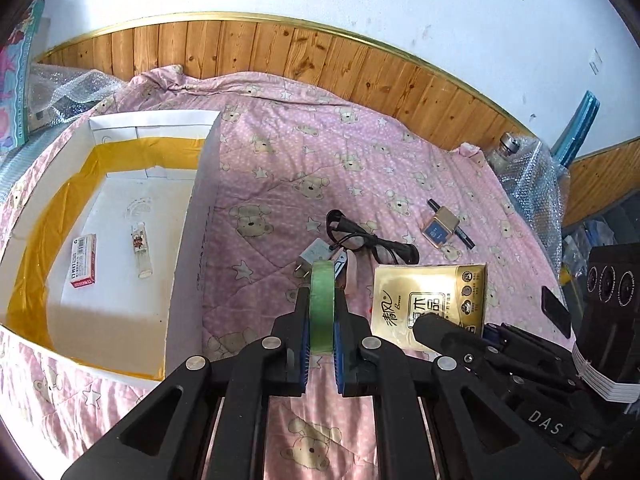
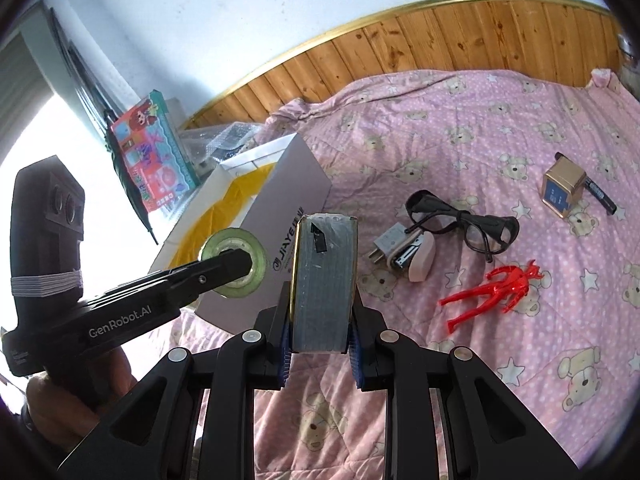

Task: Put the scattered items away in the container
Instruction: 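Lift the tape roll and tissue pack and carry them toward the box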

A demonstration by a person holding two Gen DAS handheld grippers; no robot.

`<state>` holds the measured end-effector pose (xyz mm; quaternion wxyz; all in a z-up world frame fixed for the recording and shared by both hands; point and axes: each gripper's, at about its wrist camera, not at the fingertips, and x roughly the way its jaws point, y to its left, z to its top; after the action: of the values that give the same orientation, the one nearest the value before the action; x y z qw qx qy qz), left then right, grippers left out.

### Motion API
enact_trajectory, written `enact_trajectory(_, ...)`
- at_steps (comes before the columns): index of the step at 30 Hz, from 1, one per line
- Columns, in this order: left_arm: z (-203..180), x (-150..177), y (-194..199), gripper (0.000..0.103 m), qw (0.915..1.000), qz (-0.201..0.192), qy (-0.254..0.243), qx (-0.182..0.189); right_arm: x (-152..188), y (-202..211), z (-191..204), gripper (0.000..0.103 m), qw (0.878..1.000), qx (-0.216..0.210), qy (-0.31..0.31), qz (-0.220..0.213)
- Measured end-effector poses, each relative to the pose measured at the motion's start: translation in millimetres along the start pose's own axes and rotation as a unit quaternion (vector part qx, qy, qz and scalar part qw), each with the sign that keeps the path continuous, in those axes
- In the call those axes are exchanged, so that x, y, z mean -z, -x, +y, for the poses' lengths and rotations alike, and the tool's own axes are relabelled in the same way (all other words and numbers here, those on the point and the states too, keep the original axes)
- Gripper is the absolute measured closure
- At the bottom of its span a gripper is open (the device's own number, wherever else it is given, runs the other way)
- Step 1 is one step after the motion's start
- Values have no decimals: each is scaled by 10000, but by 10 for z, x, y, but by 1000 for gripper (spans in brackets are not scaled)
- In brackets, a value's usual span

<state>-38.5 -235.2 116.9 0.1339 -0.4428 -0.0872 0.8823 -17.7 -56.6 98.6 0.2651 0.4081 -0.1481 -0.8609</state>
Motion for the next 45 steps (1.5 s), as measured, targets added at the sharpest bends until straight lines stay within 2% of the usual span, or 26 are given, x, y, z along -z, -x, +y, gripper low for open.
enact_trajectory(11,176,82,431,93,9994,-308,129,52,-2,45,436,79,9992,-89,379,-62)
enact_trajectory(27,785,93,848,93,9968,-586,534,126,-136,-150,1116,79,9960,-132,882,-33)
enact_trajectory(45,1369,-36,919,93,9925,-691,991,184,-298,-541,1549,79,9916,-143,1263,229)
